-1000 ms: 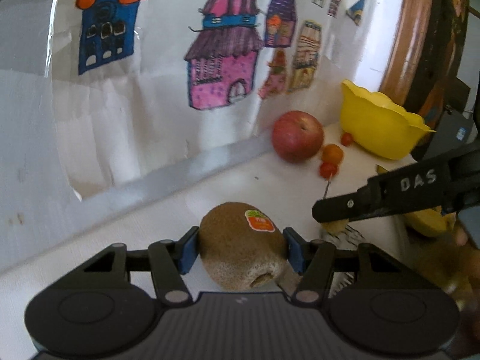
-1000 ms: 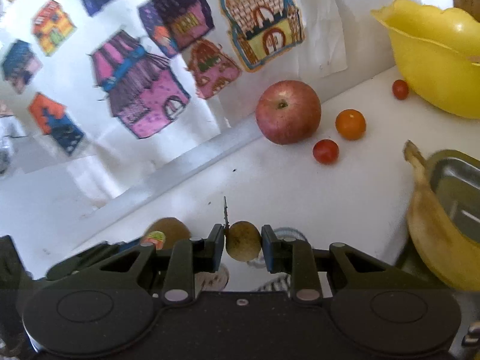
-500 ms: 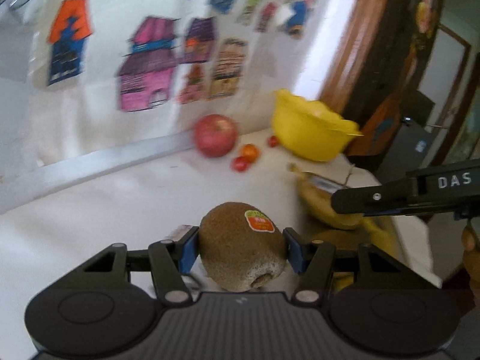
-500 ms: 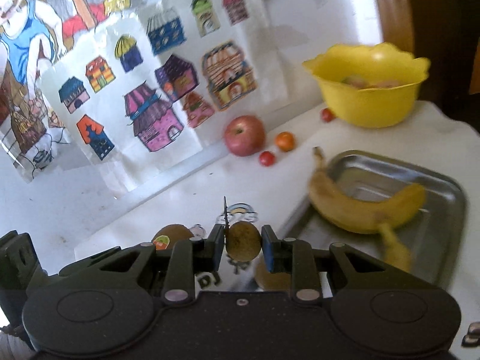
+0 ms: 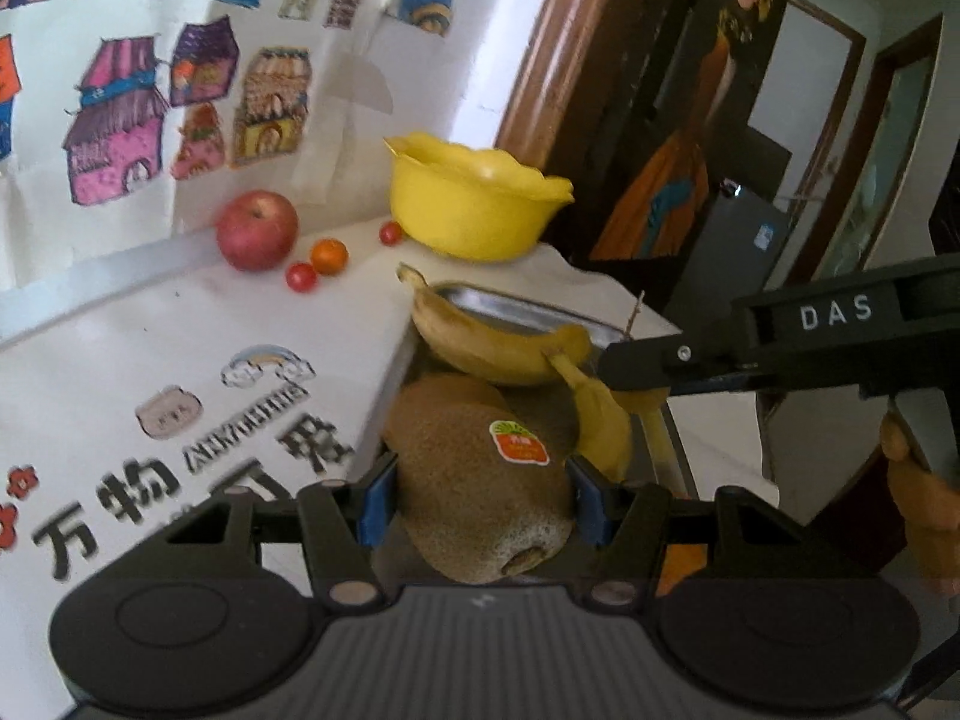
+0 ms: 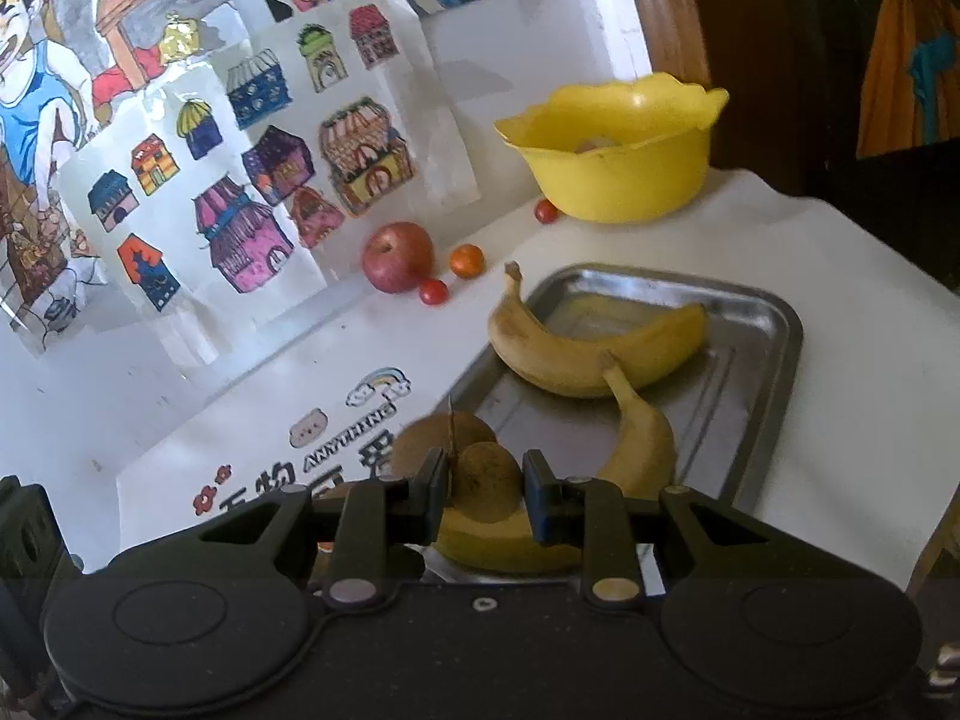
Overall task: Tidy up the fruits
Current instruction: 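Carry the kiwi over the steel tray with the left tool while the right tool carries its fruit there, then lower and release the kiwi into the tray with the left tool while the right tool releases its fruit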
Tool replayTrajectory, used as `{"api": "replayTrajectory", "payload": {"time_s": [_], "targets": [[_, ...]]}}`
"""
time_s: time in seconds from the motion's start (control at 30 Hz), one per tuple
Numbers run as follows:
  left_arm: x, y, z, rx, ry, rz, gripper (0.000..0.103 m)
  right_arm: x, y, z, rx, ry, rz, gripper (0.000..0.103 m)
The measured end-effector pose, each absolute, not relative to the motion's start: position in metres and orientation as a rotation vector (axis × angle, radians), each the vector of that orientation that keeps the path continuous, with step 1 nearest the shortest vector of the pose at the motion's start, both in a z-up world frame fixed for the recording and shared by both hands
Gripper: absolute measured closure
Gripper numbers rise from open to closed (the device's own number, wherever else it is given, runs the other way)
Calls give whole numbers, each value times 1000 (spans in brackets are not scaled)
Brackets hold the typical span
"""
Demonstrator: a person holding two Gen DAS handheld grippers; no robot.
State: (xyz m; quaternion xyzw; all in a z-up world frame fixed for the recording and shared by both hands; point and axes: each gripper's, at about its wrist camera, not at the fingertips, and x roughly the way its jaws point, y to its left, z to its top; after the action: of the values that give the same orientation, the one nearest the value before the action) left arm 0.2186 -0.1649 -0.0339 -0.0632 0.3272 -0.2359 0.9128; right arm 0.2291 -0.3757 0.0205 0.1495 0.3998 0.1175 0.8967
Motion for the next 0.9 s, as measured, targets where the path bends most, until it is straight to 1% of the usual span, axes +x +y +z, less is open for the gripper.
{"api": "replayTrajectory", "payload": {"time_s": [0.53, 0.9], "targets": [[209, -186, -55, -99, 733, -474, 40, 224, -390, -2, 324, 877, 227, 74], [209, -188, -57, -99, 735, -464, 40, 221, -396, -8, 303, 897, 182, 74]]}}
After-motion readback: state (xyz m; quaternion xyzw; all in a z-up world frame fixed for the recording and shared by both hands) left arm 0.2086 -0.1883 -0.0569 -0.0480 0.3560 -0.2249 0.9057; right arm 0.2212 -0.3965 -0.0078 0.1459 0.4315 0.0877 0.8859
